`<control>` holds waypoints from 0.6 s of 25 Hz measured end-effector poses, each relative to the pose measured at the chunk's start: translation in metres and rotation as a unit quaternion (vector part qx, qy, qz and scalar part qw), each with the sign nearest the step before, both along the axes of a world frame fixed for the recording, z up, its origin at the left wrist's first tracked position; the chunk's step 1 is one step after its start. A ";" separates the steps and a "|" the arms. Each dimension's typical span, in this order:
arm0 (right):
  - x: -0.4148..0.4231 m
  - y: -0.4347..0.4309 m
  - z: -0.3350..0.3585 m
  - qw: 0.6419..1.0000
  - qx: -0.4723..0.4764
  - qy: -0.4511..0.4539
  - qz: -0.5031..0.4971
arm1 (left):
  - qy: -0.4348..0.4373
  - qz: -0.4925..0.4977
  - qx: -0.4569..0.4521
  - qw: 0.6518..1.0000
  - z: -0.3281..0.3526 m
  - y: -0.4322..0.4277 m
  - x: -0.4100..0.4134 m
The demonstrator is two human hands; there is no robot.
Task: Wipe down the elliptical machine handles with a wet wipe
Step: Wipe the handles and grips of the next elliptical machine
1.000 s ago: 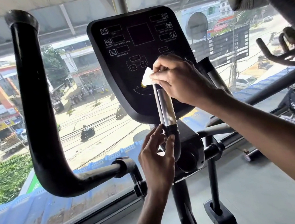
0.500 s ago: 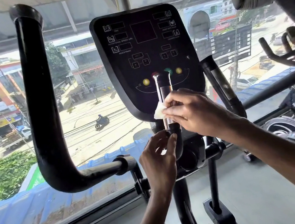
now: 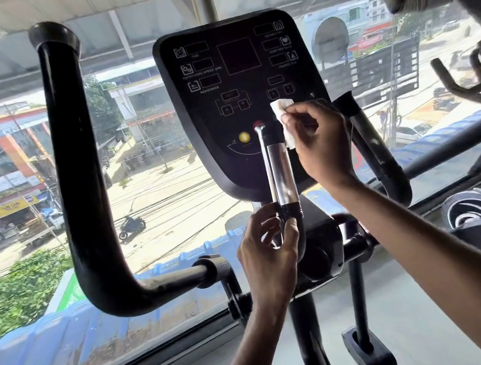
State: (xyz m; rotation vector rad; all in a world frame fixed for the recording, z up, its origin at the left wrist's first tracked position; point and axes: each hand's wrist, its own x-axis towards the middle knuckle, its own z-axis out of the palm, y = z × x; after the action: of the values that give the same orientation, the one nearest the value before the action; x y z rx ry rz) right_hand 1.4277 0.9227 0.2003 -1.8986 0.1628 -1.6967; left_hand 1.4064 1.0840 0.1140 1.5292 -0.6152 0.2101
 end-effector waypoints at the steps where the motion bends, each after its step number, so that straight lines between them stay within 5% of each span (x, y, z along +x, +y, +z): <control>1: 0.005 -0.004 0.011 1.000 -0.007 0.017 -0.013 | -0.004 -0.002 0.006 1.000 0.000 0.001 0.001; 7: -0.004 -0.025 0.075 0.925 -0.074 0.341 0.148 | -0.009 -0.016 0.021 1.000 0.001 0.005 0.004; 15: -0.011 -0.018 0.064 0.942 -0.167 0.275 0.093 | 0.000 -0.020 0.021 1.000 0.000 0.005 0.005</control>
State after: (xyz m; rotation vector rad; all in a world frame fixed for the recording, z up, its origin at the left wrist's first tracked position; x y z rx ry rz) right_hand 1.4165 0.9051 0.2640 -2.5202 -0.0975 -1.0832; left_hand 1.4110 1.0889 0.1142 1.5552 -0.6529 0.1670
